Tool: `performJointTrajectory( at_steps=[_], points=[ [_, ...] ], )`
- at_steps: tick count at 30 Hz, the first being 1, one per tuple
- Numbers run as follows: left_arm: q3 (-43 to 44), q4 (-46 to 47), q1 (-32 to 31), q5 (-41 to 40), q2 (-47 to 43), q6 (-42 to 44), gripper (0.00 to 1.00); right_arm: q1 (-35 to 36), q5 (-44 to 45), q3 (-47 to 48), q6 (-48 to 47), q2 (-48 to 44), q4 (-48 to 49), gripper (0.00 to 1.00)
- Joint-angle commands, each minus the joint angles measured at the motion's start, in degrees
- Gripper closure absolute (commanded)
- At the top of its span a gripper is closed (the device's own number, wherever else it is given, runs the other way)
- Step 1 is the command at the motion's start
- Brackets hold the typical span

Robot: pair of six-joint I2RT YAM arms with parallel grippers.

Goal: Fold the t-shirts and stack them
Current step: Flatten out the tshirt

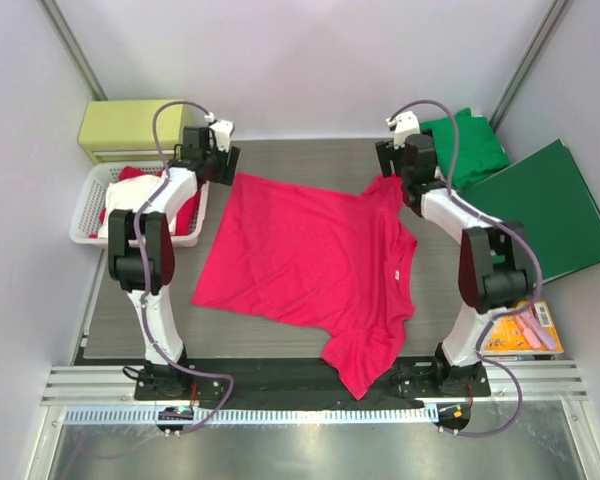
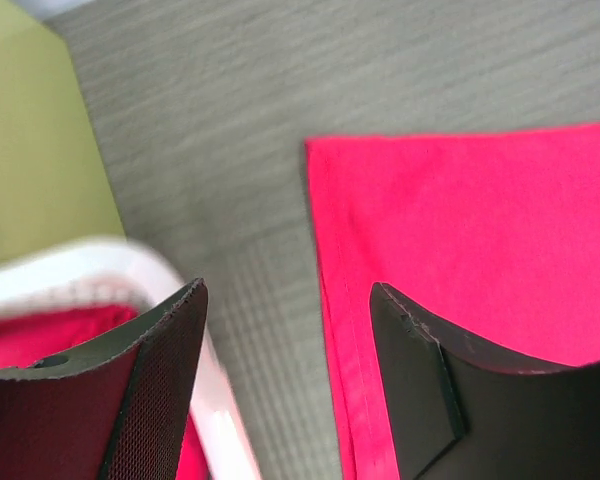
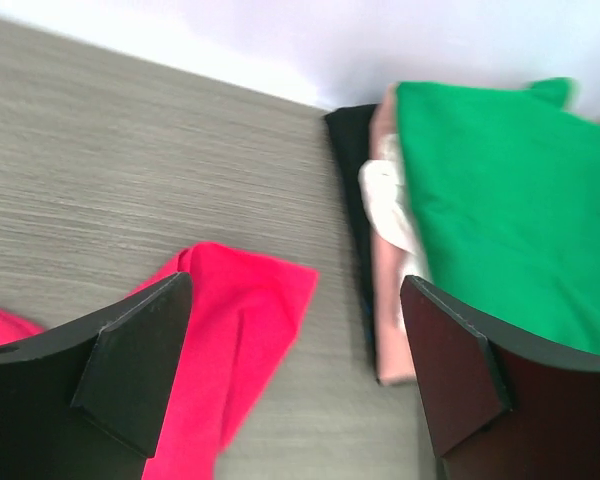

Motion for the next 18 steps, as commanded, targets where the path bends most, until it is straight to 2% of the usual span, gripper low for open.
performJointTrajectory(
  at_steps=[1,2,5,7,8,9,10,11,13,14,15,16,18],
  points=[
    [-5.11,2.03,0.31,0.56,-12.19,-0.98,0.32,0.02,4.37,-4.32,4.19,-14.43,4.09,0.10],
    [-7.21,0.46,0.31,1.89,-14.66,-1.69,0.32,0.02,2.62,-4.24,5.24,-16.20,-2.55,0.10],
    [-12.12,-1.32,0.31,5.24,-24.59,-5.03,0.32,0.11,1.29,-4.76,8.50,-21.39,-14.16,0.10],
    [-13.82,-2.89,0.31,5.42,-30.91,-6.52,0.31,0.11,0.76,-6.95,9.82,-24.55,-16.66,0.10],
    [-15.47,-3.25,0.31,6.12,-32.60,-6.97,0.33,0.11,-3.16,-9.83,9.83,-27.44,-18.42,0.36],
    [-16.54,-3.43,0.22,6.99,-34.71,-7.23,0.59,0.11,-4.41,-11.08,10.35,-29.12,-19.48,0.74],
    [-17.59,-3.52,0.31,7.79,-36.21,-8.19,0.90,0.11,-5.56,-12.57,12.61,-30.79,-19.92,0.99],
    [-19.17,-3.86,0.31,8.66,-38.83,-8.55,1.00,0.11,-8.35,-14.41,12.64,-33.16,-23.15,0.99],
    [-19.71,-8.15,0.31,11.29,-40.08,-7.59,1.00,0.02,-16.44,-15.13,14.38,-34.76,-27.11,0.99],
    [-19.01,-10.61,0.22,12.96,-39.91,-6.46,1.00,0.02,-19.77,-14.88,13.35,-35.37,-32.53,0.99],
    [-18.83,-12.38,0.31,13.76,-39.83,-5.92,1.00,0.02,-28.33,-14.61,11.69,-35.47,-35.45,0.99],
    [-18.57,-16.31,0.31,15.08,-39.48,-4.79,1.00,0.11,-30.77,-14.00,9.84,-35.47,-38.35,0.99],
    [-20.14,-16.09,0.31,16.66,-39.73,-3.72,1.00,0.02,-31.94,-14.78,6.76,-36.43,-41.98,0.99]
  ],
)
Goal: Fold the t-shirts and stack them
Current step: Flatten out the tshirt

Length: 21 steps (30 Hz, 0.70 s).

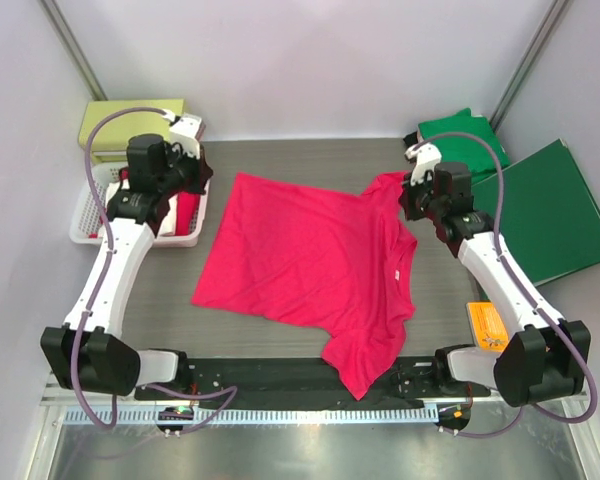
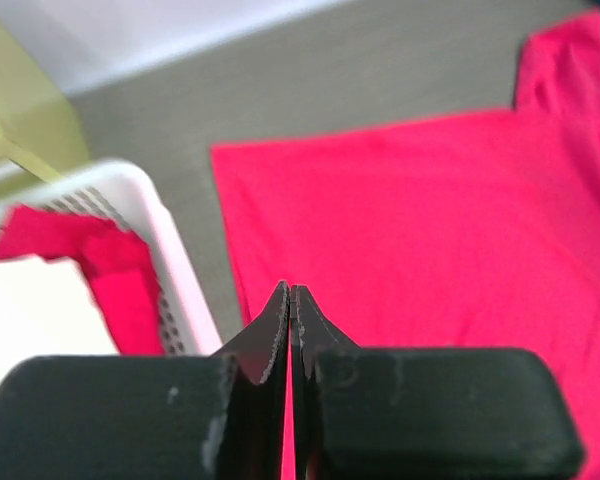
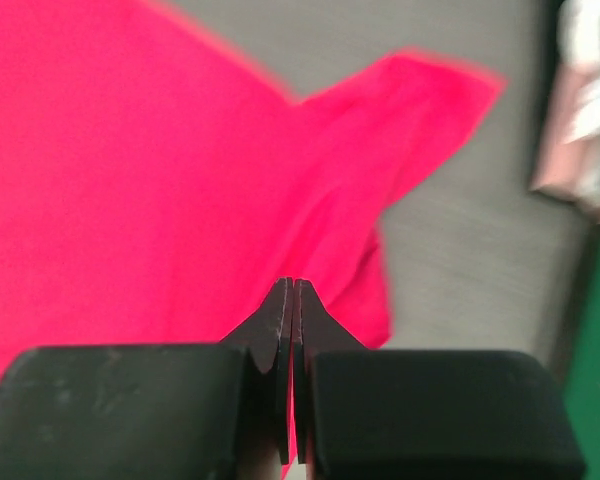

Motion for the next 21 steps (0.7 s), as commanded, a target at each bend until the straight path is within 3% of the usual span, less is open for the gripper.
performJointTrajectory(
  at_steps=[1,11,13,14,15,16,18,21],
  points=[
    [-4.08,-7.02,0.15,5.94,1.99,2.27,1.00,0.21,-12.97,-1.84,-4.72,-2.36,-12.68,0.99],
    [-5.24,-5.69,0.24,4.71,2.95,2.09,1.00,0.13,-6.46,-8.71,-6.84,-7.54,-9.16,0.99],
    [-5.06,-5.86,0.42,5.41,2.78,2.71,0.83,0.13,-6.02,-9.84,-7.10,-8.51,-8.81,0.99],
    [-5.32,-5.69,0.33,5.41,2.52,2.88,0.71,0.13,-6.45,-10.20,-7.10,-8.86,-8.38,0.99],
    [-5.67,-4.91,0.42,5.50,2.25,2.97,0.54,0.13,-6.63,-10.20,-7.28,-8.95,-8.28,0.99],
    [-6.98,-4.03,0.50,5.33,1.38,2.97,0.48,0.13,-6.54,-10.38,-7.54,-9.04,-8.20,0.99],
    [-8.48,-2.18,0.59,4.62,0.59,3.24,0.42,0.04,-5.93,-10.55,-7.98,-9.13,-7.67,0.99],
    [-11.91,0.98,0.68,2.96,-2.05,3.41,0.42,0.13,-4.62,-11.17,-8.33,-9.39,-6.35,0.99]
  ],
)
